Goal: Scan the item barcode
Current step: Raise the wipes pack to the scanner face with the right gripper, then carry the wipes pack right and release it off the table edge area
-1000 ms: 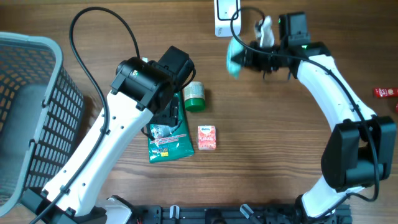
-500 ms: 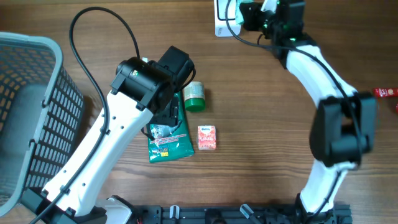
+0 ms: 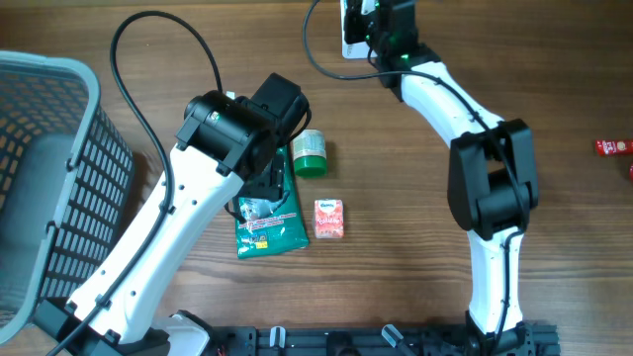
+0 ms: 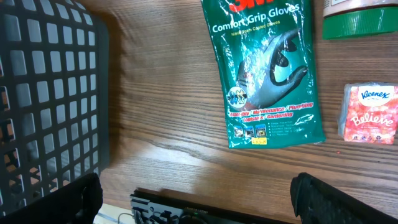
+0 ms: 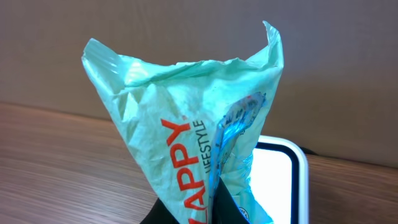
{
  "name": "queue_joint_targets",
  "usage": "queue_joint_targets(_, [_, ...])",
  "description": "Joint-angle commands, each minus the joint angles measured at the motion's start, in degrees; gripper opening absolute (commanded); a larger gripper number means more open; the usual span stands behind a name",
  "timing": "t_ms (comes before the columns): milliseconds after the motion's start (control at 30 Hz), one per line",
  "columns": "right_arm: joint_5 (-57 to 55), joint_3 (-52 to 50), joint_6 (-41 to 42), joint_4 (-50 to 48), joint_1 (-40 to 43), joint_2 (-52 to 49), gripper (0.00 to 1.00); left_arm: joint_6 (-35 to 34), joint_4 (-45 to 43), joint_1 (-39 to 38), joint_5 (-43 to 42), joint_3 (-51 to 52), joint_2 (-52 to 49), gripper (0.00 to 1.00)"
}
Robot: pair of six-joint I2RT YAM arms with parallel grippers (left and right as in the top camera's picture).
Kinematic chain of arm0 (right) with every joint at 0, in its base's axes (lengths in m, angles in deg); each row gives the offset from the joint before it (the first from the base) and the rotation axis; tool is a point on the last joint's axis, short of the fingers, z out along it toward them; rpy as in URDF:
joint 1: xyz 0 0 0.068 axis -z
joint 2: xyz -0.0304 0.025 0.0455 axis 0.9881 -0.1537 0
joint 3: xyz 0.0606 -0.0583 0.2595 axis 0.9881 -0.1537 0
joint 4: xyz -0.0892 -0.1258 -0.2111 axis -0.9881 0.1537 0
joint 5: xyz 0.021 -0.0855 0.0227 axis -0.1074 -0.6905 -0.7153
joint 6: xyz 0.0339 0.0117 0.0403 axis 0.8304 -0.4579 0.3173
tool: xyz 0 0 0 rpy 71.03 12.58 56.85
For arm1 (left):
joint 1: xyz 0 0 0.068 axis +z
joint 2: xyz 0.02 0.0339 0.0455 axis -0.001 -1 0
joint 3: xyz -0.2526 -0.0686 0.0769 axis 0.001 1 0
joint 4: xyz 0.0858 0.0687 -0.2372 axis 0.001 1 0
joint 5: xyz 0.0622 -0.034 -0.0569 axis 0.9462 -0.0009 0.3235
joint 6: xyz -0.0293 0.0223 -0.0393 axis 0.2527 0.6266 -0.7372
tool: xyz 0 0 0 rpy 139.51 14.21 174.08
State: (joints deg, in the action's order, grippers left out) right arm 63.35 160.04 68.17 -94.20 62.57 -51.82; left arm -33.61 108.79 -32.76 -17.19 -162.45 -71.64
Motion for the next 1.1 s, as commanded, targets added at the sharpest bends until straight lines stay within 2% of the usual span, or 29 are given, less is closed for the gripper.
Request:
queue_joint_targets(0, [-8.24,1.36,-5.92,-0.61,0.52,-2.99,0.05,-0.96,0.00,0.20,0.96,0.09,0.87,1.00])
queue_joint_targets(133, [-12.50,3.15,-5.90,0.57,0.50,-2.97,0.04,-0.98,0.00,0.20,0.96,0.09,0.87,1.00])
queue_joint_targets(233, [-14.03,7.67,-4.26,9.81,0.94,-2.10,0.04,-0.98,0.00,0.20,0.96,0.09,0.87,1.00])
queue_joint_targets(367, [-23.32,12.76,-0.98,21.70,3.04,0.90,0.04,-0.98,0.00,0.20,0.96,0.09,0.87,1.00])
queue_joint_targets(500, [-26.67,12.90,1.20,35.89,9.94,6.51,0.04,-0.98,0.00,0.20,0.96,0.09,0.87,1.00])
queue_joint_targets(600, [-26.73,12.90,7.82,43.91,18.51,7.56,0.04,-0.98,0.00,0.20,0.96,0.09,0.87,1.00])
queue_joint_targets(900, [-23.91,11.04,9.27,45.68,41.55,3.56,0.04,-0.98,0.00,0.20,0.96,0.09,0.87,1.00])
queue_joint_targets(1067, [-19.96,11.04,9.27,47.21,50.05,-0.63,0.05,-0.98,0.00,0.20,0.96,0.09,0.87,1.00])
